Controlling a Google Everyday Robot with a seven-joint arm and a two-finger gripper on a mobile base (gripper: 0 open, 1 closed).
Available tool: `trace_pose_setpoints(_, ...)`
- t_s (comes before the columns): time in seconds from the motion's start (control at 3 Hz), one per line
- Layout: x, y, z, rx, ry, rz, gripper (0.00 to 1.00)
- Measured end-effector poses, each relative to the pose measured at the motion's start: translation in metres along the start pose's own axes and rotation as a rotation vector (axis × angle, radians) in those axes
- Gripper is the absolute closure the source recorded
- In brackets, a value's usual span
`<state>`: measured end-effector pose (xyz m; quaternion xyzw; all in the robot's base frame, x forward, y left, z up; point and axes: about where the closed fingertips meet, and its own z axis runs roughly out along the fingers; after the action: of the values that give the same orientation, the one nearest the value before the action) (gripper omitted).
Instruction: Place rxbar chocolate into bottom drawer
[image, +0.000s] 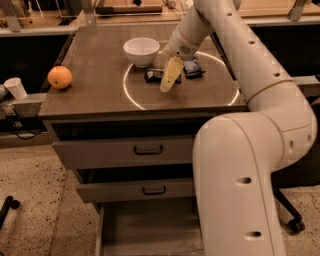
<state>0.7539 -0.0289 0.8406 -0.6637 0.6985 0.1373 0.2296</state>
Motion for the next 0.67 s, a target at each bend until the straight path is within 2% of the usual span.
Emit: trace_pose_setpoints(0.67,0.0079,-0.0092,0.0075,0.017,-0.012,0.032,0.0)
